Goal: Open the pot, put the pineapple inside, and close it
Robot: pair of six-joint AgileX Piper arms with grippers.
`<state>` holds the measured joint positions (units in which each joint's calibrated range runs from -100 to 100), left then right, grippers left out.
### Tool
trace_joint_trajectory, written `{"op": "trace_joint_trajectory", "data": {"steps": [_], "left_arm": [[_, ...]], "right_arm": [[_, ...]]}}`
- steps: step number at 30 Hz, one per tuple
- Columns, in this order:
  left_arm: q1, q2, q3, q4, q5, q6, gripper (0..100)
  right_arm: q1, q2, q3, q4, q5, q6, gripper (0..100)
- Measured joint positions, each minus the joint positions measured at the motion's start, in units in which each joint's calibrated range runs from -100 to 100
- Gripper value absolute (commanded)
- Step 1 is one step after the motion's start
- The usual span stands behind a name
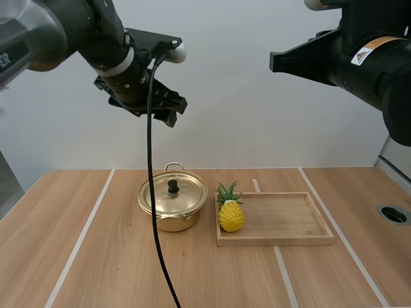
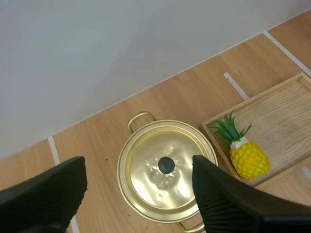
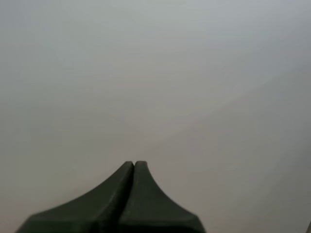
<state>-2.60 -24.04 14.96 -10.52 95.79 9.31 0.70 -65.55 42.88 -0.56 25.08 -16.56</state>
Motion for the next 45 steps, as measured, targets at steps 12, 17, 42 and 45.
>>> {"op": "trace_joint_trajectory", "data": {"steps": [12, 17, 42, 45], "left_arm": [[-0.19, 4.32, 15.29, -0.77, -13.71, 0.32, 100], [-0.19, 6.74, 19.09, -0.89, -18.34, 0.42, 100], [-0.19, 16.18, 20.44, -5.17, -27.54, 3.35, 100], [-0.19, 17.48, 20.44, -5.39, -27.54, 3.54, 100]], "right_arm": [[0.00, 0.00, 0.00, 0.56, 0.71, 0.00, 0], [0.00, 0.13, 0.00, 0.56, 3.17, 0.00, 0], [0.00, 0.54, 0.00, 1.28, 6.32, -0.03, 0], [0.00, 0.54, 0.00, 1.87, 6.47, -0.03, 0]]}}
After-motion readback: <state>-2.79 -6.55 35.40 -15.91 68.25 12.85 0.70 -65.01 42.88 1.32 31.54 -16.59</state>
